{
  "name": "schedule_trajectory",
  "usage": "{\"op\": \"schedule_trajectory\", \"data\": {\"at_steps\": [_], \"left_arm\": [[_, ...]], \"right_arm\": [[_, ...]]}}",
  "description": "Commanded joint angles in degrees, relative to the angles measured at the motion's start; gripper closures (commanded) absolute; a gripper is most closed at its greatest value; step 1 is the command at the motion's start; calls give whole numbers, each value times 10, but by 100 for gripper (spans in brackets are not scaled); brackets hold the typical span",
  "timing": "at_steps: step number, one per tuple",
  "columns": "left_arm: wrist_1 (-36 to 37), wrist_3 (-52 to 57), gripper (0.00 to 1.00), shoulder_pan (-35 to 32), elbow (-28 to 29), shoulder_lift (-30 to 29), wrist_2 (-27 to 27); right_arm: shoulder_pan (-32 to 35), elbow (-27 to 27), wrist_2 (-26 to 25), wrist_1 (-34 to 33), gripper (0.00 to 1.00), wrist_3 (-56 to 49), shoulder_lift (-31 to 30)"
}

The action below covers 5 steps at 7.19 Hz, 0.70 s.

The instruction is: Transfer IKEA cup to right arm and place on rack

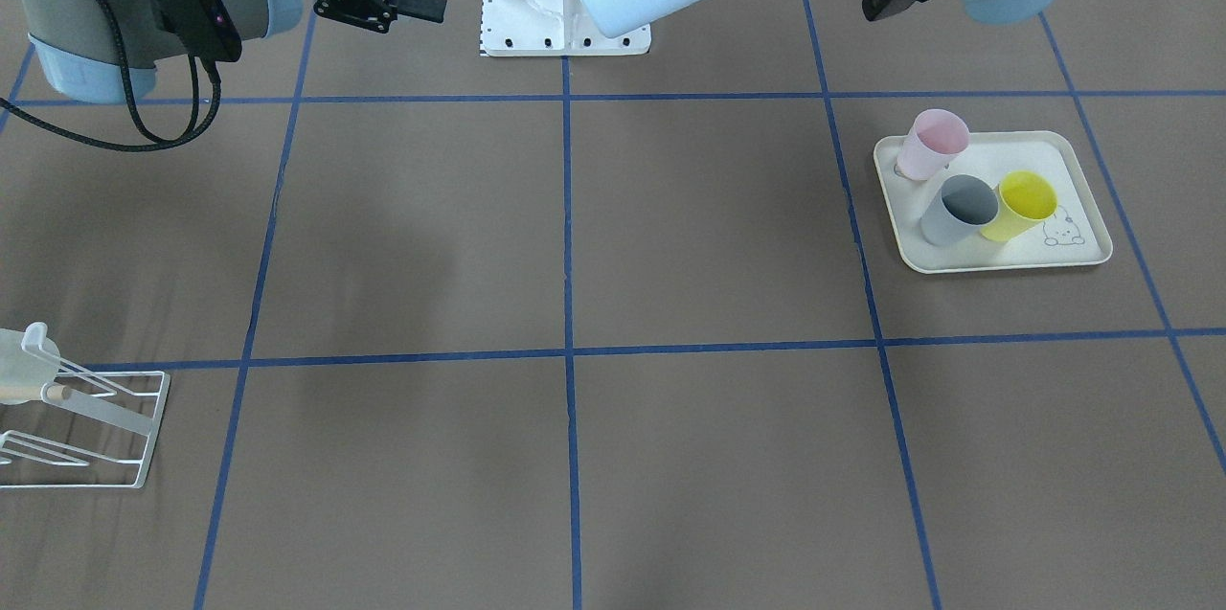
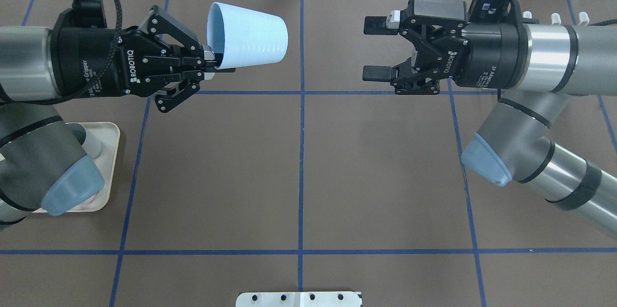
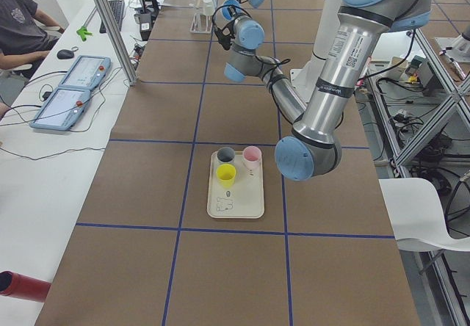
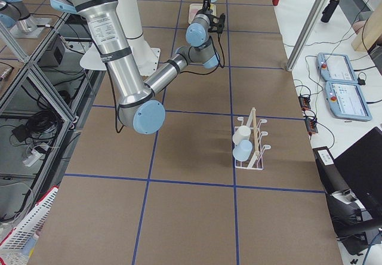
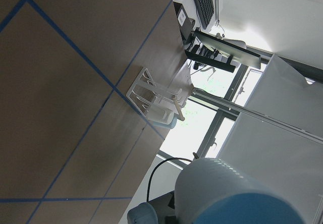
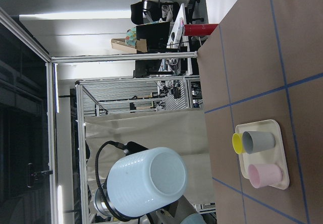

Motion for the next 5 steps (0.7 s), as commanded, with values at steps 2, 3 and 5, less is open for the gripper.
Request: {"op": "schedule_trajectory", "data": {"at_steps": [2,3,5], "left_arm": [[-22,-118,100,21,-2,-31,-2],[-22,-122,100,23,0,-38,0],[-22,-123,100,31,1,-38,1]], "right_arm": [[-21,-34,-13,66,2,4,29],[-25,-39,-14,88,2,4,30],[-29,-39,-14,89,2,13,49]]}}
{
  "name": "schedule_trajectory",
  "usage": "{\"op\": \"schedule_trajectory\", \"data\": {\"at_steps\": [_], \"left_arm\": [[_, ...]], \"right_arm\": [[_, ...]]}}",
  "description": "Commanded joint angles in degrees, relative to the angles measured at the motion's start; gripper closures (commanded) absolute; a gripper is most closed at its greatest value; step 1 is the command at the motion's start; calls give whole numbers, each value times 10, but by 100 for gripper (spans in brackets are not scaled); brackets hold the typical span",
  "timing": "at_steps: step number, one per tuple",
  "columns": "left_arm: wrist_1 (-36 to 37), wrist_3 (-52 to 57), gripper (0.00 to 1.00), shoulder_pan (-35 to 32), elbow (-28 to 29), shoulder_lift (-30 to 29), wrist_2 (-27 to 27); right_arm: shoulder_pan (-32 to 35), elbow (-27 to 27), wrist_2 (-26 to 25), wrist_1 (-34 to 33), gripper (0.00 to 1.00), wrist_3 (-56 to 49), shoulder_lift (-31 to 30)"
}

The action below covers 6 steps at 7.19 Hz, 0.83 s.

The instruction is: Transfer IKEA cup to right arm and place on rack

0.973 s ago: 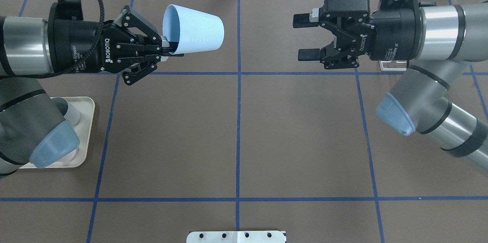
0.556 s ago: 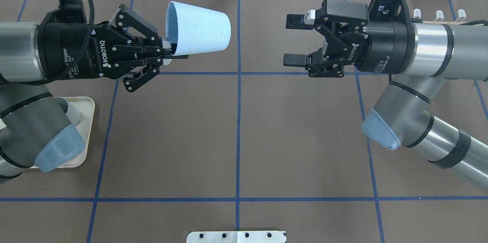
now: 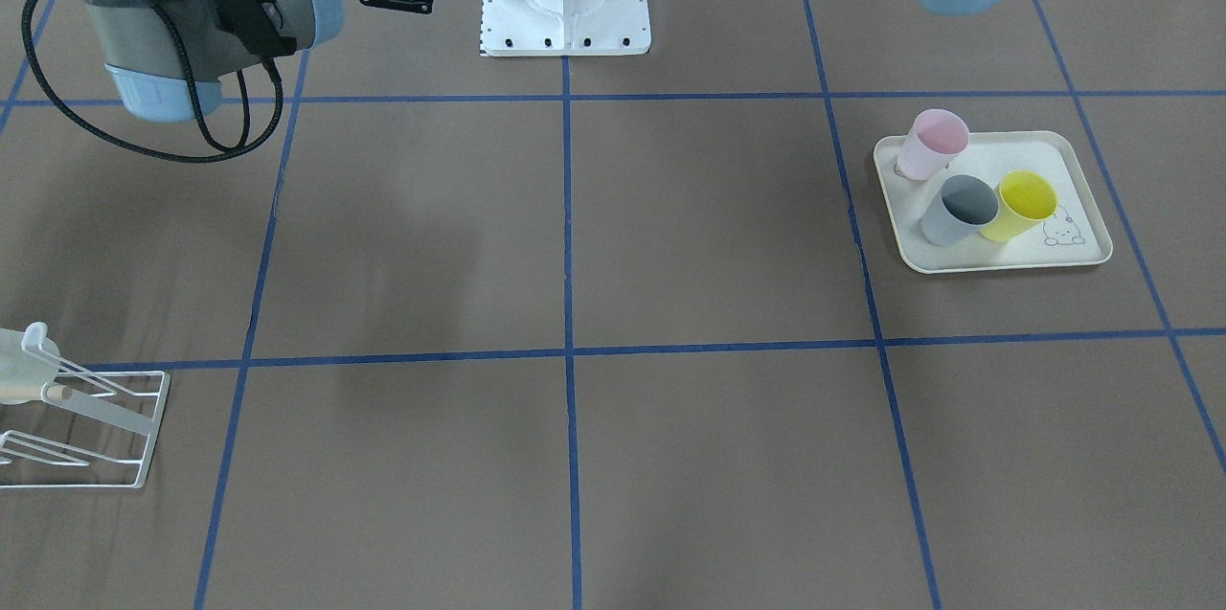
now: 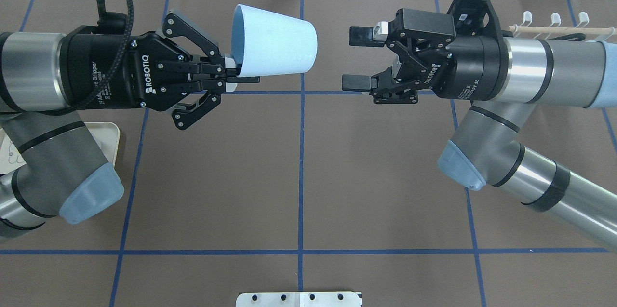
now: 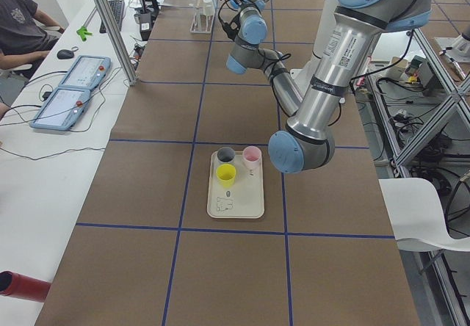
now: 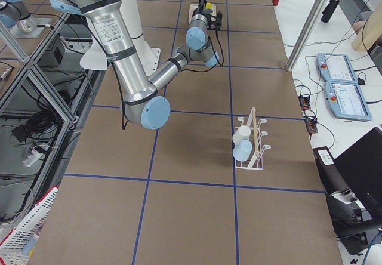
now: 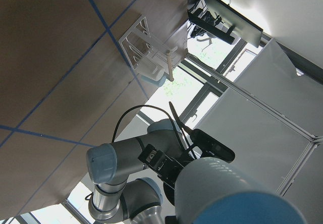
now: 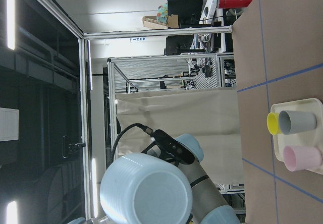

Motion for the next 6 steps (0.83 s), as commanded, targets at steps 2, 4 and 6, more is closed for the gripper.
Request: {"op": "schedule_trajectory", "data": {"at_steps": [2,4,6], "left_arm": [[0,-3,100,14,2,-4,1],[1,-33,100,16,15,-31,3],[1,-40,100,17,21,-36,4]], "right_arm": [[-3,-1,-1,5,2,20,21],[-3,-3,-2,5,2,20,22],[-5,-3,-5,5,2,20,22]]}}
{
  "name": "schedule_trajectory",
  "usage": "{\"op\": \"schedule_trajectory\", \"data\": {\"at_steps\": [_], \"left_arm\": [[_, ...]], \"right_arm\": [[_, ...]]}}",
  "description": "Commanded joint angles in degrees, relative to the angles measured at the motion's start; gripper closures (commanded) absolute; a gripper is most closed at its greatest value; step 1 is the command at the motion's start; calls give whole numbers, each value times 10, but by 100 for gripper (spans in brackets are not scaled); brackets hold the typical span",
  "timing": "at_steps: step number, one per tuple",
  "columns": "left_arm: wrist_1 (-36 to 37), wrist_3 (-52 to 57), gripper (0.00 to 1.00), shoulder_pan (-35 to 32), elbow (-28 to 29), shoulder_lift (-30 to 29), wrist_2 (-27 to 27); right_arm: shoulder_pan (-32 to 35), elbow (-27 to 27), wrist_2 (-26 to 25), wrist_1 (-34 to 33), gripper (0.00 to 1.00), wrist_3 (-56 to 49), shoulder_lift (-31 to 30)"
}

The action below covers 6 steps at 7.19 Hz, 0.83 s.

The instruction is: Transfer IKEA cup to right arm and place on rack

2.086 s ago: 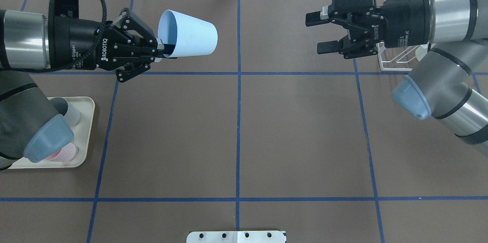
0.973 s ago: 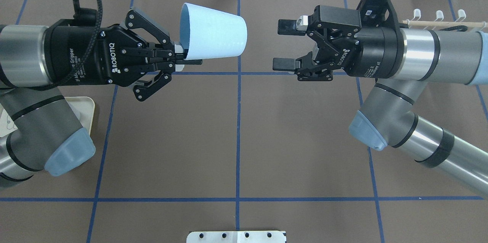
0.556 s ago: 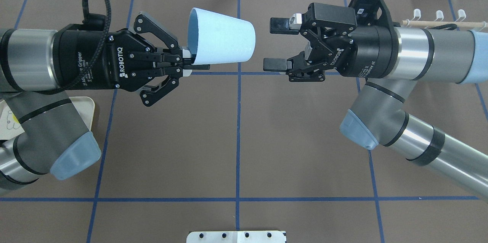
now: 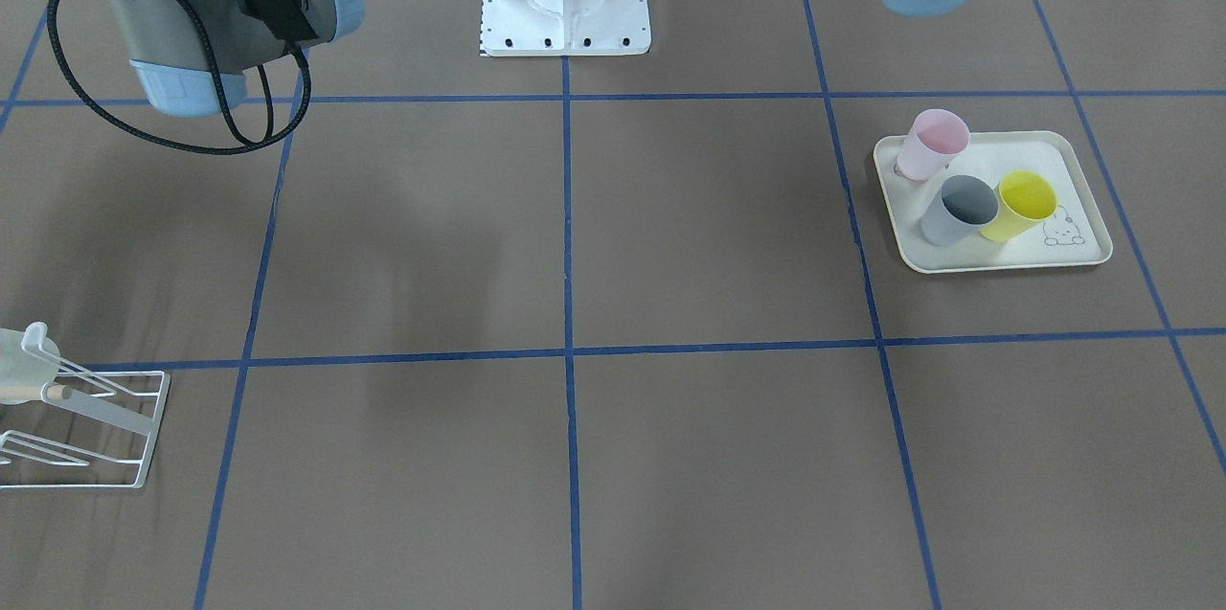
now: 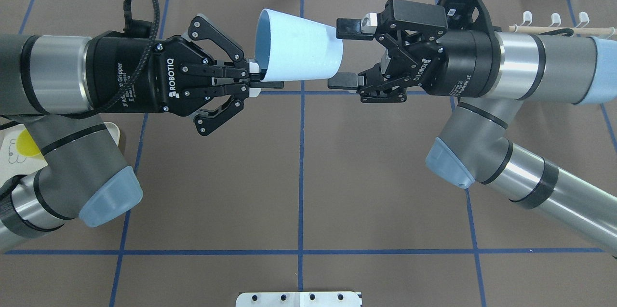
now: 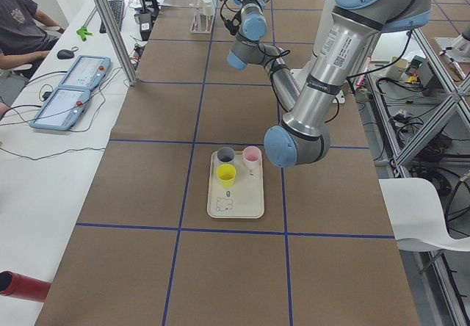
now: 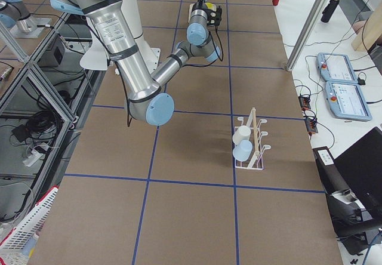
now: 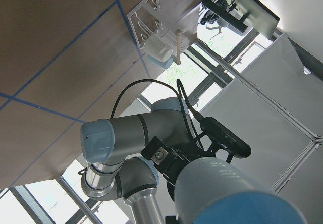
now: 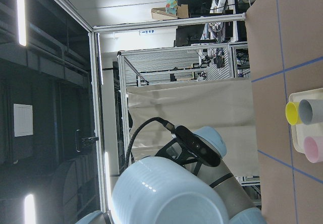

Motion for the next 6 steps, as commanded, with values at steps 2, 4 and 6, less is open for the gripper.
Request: {"op": "schedule_trajectory", "data": {"at_steps": [2,4,6], "left_arm": [[0,-12,100,1,7,-7,8],[0,-14,100,3,10,-10,8],[0,-24,100,3,11,-12,8]], "right_arm": [[-3,-4,-5,14,11,-1,0],[-8,-18,-23,41,11,0,0],[-9,-18,-25,41,11,0,0]]}}
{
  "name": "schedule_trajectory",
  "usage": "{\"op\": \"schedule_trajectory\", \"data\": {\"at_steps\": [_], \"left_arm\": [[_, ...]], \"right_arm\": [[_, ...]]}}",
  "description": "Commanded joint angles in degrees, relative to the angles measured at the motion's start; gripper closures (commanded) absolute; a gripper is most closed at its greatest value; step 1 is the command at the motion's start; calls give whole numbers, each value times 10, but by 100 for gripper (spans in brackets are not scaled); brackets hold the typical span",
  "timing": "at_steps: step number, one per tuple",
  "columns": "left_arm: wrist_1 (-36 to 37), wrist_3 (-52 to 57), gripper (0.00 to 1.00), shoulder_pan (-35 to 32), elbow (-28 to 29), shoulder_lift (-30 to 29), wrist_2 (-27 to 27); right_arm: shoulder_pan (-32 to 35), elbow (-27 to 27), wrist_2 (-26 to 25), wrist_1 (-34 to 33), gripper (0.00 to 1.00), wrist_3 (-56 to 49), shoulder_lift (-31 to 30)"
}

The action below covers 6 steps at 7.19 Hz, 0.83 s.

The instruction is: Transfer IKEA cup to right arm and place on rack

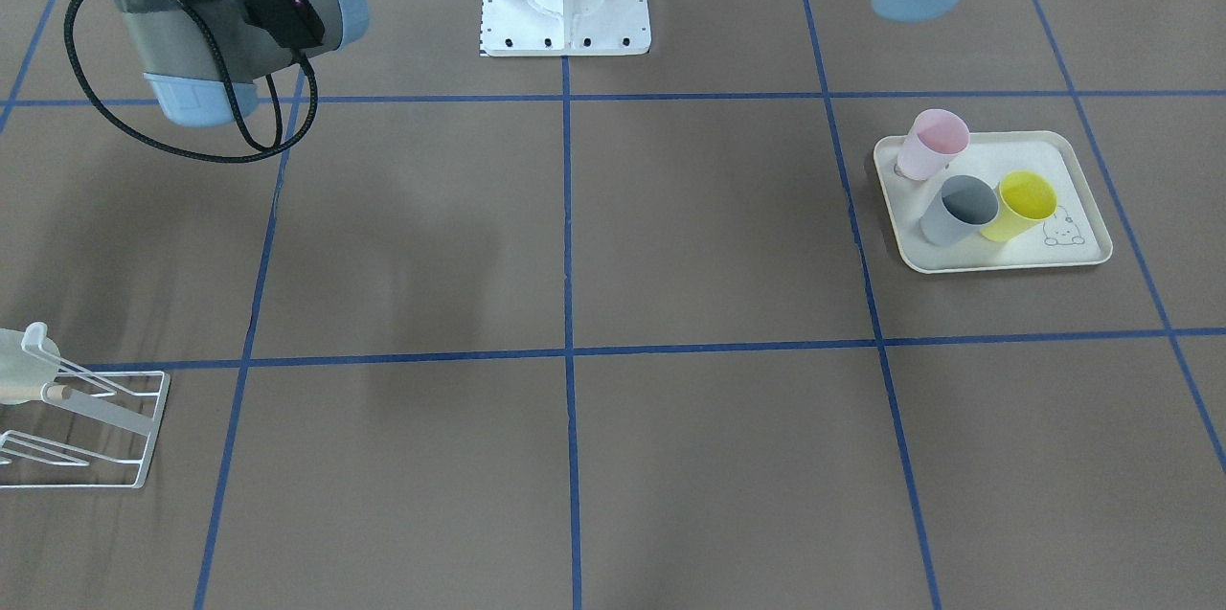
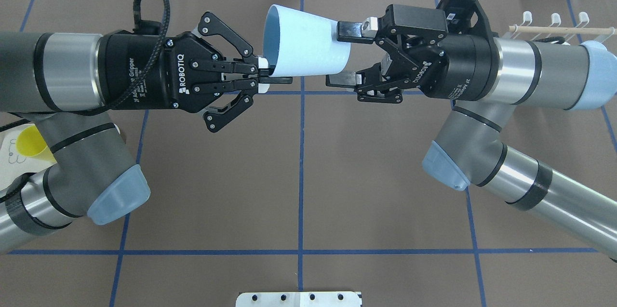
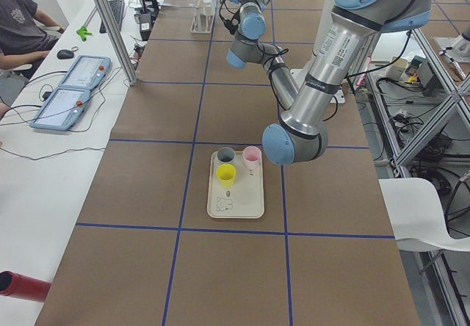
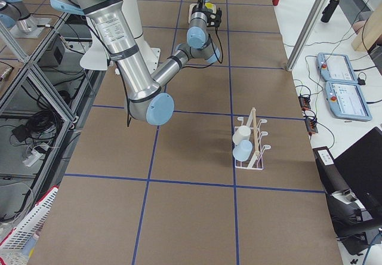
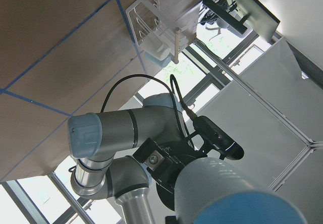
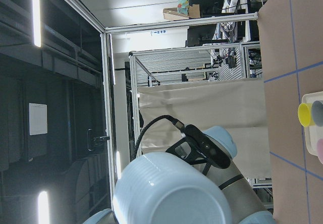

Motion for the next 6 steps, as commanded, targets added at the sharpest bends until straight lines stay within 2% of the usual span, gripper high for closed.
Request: {"op": "schedule_trajectory", "data": {"at_steps": [1,5,6], "left_arm": [[0,-7,100,4,4,-4,0],[-1,-14,100,10,4,-5,12],[-1,-14,100,11,4,-5,12]], "right_arm": [[-1,-1,-8,2,11,0,0],[-4,-1,-15,6,11,0,0],[-4,-1,-15,6,20,0,0]]}}
